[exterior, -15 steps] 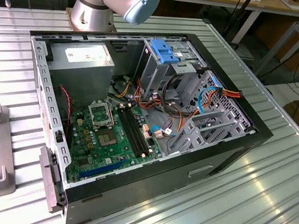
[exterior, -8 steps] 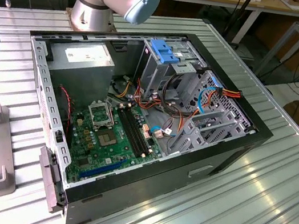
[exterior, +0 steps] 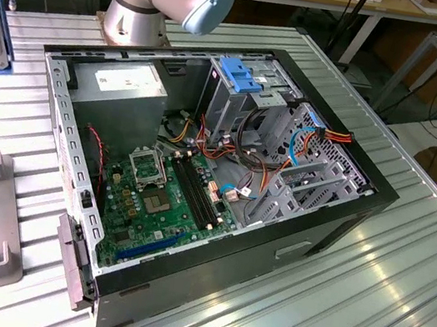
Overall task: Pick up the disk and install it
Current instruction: 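Pick up the disk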
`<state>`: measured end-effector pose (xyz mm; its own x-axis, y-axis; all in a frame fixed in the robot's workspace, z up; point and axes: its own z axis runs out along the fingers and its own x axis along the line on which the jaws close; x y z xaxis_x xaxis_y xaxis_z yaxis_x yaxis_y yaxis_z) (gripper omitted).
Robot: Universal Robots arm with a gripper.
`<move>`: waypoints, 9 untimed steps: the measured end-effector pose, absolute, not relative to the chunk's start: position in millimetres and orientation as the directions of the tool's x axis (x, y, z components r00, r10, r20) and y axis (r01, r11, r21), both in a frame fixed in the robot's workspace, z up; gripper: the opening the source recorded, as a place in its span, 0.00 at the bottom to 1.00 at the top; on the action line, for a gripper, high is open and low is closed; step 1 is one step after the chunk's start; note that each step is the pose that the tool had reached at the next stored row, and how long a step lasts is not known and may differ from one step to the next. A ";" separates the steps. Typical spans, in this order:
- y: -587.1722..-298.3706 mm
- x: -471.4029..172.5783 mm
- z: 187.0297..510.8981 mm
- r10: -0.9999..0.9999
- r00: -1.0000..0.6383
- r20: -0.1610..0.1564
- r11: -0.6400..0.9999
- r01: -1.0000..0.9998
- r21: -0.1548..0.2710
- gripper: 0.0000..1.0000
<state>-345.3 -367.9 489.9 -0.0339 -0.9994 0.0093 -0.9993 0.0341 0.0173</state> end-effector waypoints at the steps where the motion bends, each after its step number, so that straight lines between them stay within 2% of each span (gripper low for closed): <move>1: -367.9 -342.6 489.9 -0.999 -0.034 0.009 0.034 -0.999 0.017 0.37; 9: -367.9 -320.6 489.9 -0.999 -0.035 0.009 0.035 -0.999 0.018 0.37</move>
<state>-320.6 -367.9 489.9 -0.0347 -0.9994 0.0094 -0.9992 0.0349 0.0182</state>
